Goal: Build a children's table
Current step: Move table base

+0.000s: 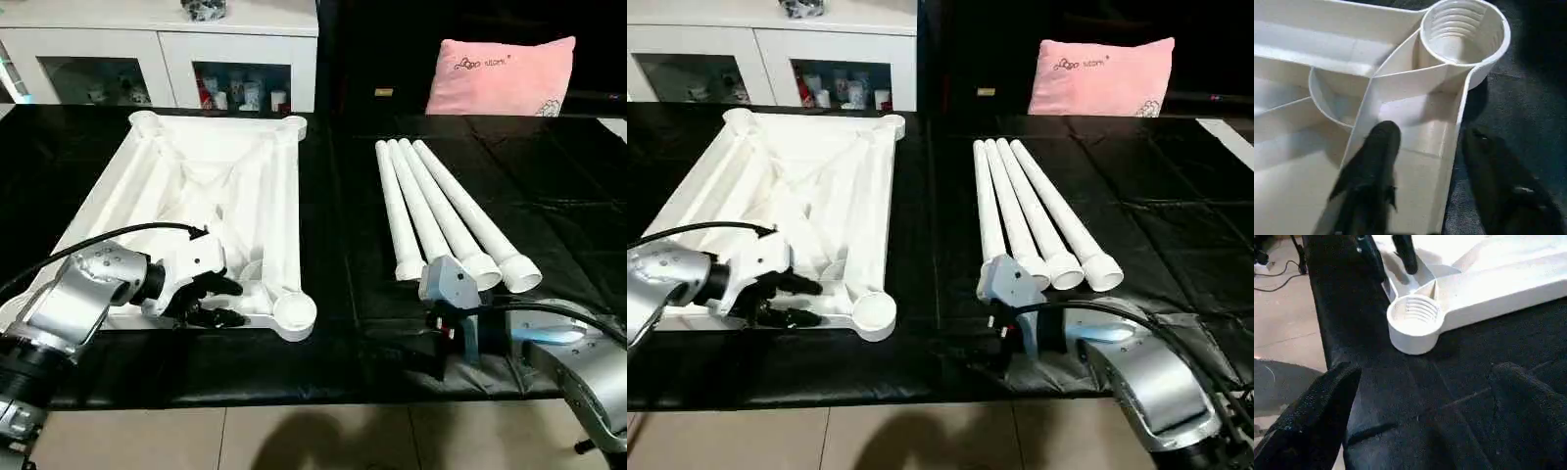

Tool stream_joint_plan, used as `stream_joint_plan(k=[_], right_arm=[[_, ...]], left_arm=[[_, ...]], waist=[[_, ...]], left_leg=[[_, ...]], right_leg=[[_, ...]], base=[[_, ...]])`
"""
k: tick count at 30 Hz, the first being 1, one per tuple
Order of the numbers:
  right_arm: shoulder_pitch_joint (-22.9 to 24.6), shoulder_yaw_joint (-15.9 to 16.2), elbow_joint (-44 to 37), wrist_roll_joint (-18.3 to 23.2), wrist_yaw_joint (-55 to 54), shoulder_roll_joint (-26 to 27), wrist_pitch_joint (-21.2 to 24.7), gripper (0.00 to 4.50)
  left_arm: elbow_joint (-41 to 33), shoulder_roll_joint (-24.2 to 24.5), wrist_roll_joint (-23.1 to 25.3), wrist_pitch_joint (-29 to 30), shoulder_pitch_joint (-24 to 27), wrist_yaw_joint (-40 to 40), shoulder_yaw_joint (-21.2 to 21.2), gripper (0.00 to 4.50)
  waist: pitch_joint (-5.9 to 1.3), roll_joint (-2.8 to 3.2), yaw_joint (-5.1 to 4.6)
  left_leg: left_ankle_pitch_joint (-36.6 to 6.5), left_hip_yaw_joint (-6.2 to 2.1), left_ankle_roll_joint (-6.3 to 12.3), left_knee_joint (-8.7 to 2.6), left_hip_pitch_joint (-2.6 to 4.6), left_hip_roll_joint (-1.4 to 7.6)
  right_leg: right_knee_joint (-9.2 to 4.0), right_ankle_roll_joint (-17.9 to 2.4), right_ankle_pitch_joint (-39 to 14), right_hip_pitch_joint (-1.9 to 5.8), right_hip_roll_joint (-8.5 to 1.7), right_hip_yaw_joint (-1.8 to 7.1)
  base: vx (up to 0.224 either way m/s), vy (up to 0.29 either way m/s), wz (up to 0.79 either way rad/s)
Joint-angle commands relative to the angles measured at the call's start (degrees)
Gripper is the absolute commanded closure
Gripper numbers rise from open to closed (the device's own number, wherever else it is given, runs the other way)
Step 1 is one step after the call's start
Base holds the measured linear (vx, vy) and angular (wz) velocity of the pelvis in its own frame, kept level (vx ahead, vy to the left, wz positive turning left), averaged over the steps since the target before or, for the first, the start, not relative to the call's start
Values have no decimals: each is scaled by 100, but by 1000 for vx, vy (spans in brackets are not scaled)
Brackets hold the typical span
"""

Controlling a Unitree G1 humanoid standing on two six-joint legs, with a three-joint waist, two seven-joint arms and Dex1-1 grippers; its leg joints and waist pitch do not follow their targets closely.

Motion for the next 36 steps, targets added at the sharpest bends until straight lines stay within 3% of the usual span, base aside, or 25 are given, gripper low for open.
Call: stream_joint_plan(k=[1, 3, 20, 25, 30, 33, 36], right_arm=[[-4, 73, -126, 28, 2, -40, 55, 0], [-8, 87, -128, 21, -1, -30, 56, 0], [-107, 187, -7, -74, 30, -33, -35, 0], [-185, 113, 102, -122, -99, 69, -137, 0], [-312, -7, 274, -176, -320, 198, -247, 0], [-385, -26, 382, -241, -410, 255, -316, 0], [-453, -49, 462, -291, -512, 304, -352, 0]], left_arm=[[37, -1, 42, -10, -88, -83, -55, 257], [39, 5, 49, 21, -93, -115, -71, 261], [47, 2, 387, -128, -29, -21, -222, 424], [157, -71, 754, -98, 29, 516, -261, 444], [-22, -561, 426, 595, 142, 1139, 146, 444], [-170, -804, 304, 592, 213, 1271, 221, 444], [-220, -871, 370, 692, 250, 1401, 150, 444]], waist=[[-275, 79, 10], [-273, 79, 10], [-260, 69, 13], [-252, 75, 6], [-260, 47, -28], [-281, 22, -21], [-292, 51, -27]], left_leg=[[-396, 84, 62, -477, -101, 111], [-431, 85, 57, -481, -96, 119], [-475, 85, 54, -495, -95, 130], [-590, 94, 11, -501, -103, 136], [-513, 107, -20, -479, -120, 118], [-311, 100, 51, -469, -140, 116], [-128, 104, 135, -468, -125, 122]], right_leg=[[-404, -1385, -505, 376, -298, 204], [-409, -1388, -544, 370, -299, 203], [-417, -1379, -601, 359, -304, 205], [-438, -1331, -825, 359, -308, 206], [-451, -1312, -935, 367, -304, 211], [-430, -1333, -645, 385, -295, 204], [-402, -1401, -250, 381, -285, 195]], base=[[0, 0, 0], [0, 0, 0], [0, 0, 0], [0, 0, 0], [0, 0, 0], [0, 0, 0], [0, 0, 0]])
